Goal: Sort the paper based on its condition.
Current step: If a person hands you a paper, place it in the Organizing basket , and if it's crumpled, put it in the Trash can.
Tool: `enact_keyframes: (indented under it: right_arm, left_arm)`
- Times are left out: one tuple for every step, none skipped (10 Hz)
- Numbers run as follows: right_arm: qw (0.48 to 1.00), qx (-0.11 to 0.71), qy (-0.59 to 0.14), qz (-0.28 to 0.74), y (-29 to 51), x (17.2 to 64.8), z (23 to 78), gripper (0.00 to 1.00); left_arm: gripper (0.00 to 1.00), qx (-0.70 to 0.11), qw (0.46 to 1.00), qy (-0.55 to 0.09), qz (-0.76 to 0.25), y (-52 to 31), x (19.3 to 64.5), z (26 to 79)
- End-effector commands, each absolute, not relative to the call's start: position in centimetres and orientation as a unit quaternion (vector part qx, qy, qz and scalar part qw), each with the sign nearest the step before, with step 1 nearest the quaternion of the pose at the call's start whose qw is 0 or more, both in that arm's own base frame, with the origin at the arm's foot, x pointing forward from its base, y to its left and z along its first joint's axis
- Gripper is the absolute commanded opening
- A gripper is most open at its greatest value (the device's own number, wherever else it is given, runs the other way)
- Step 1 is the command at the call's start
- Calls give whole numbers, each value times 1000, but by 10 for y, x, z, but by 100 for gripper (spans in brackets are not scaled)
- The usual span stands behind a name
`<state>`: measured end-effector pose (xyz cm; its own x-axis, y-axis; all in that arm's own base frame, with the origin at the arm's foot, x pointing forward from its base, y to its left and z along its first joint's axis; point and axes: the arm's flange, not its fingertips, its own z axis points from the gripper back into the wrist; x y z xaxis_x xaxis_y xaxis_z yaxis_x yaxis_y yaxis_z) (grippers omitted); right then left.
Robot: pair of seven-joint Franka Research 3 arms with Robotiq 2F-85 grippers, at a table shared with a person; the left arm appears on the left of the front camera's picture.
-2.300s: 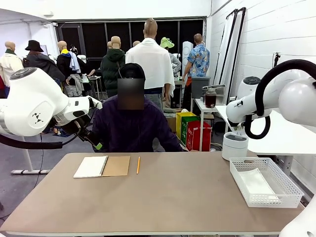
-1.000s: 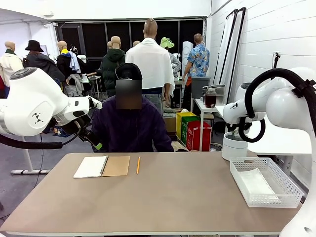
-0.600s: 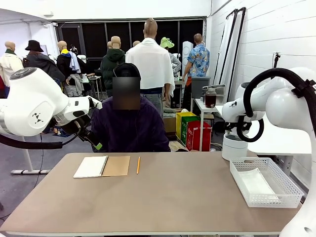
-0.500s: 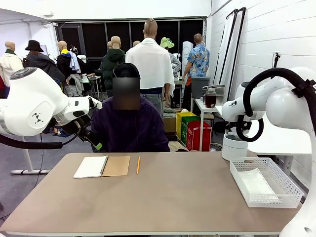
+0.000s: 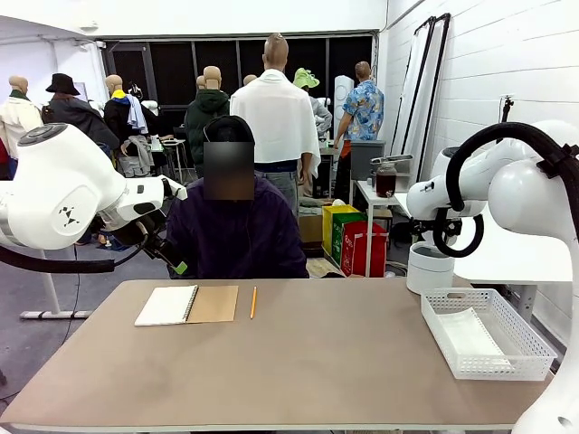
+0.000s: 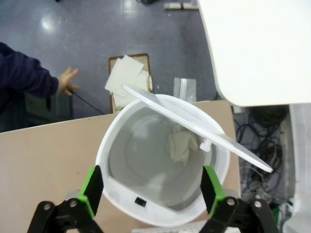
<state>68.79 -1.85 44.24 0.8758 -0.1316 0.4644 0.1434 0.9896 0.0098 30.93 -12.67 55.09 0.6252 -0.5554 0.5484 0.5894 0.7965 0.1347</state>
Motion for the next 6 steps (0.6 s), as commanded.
enact_keyframes:
  right_arm:
    - [967, -12, -243, -72, -18, 688, 443, 100]
    - [967, -12, -243, -72, -18, 688, 443, 100]
    - [967, -12, -243, -72, -18, 688, 443, 100]
    - [967, -12, -243, -72, -18, 688, 443, 100]
    - [967, -12, -243, -72, -18, 688, 443, 100]
    - [967, -12, -243, -72, -18, 688, 443, 100]
  left_arm:
    - [100, -30, 902, -292, -317, -125, 310, 550]
    - [100, -30, 902, -292, -317, -125, 310, 550]
    - [100, -30, 902, -292, -317, -125, 310, 550]
    - [100, -30, 902, -292, -317, -125, 310, 550]
    - [100, -30, 902, -292, -317, -125, 310, 550]
    - [100, -30, 902, -292, -317, -125, 310, 550]
